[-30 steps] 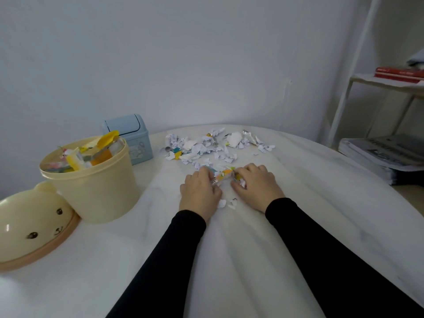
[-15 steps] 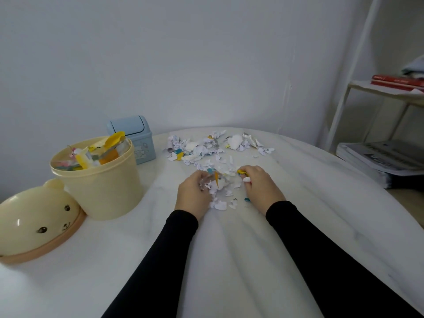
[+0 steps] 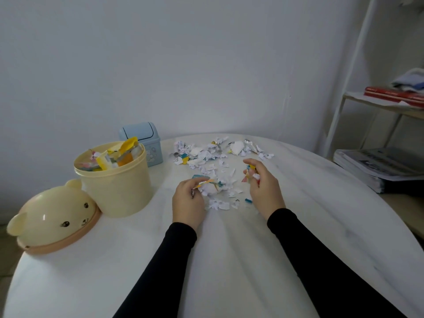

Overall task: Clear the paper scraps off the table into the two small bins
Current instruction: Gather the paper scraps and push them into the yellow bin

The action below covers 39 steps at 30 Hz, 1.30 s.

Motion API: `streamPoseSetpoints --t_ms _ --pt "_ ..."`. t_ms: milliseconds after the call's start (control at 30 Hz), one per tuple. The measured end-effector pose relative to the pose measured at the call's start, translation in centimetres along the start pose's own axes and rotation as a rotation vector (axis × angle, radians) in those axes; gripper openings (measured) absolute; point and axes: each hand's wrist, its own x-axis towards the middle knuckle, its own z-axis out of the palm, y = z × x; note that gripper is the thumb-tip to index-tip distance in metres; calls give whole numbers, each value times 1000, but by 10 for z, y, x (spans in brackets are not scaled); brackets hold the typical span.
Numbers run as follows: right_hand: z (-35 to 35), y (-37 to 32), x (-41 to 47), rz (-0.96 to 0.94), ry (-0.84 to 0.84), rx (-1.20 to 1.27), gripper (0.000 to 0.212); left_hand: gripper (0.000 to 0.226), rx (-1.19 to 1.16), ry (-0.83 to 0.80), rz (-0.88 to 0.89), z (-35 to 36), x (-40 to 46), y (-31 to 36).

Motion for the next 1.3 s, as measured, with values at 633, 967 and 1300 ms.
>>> streamPoseSetpoints --t_ms 633,967,1300 --pt "22 -113 42 -87 6 233 36 32 -103 -9 184 -86 46 116" --pt "71 -186 65 -154 -65 371 32 37 -58 139 253 -151 80 145" --pt "132 -235 63 -102 -100 572 31 36 112 225 176 -186 101 111"
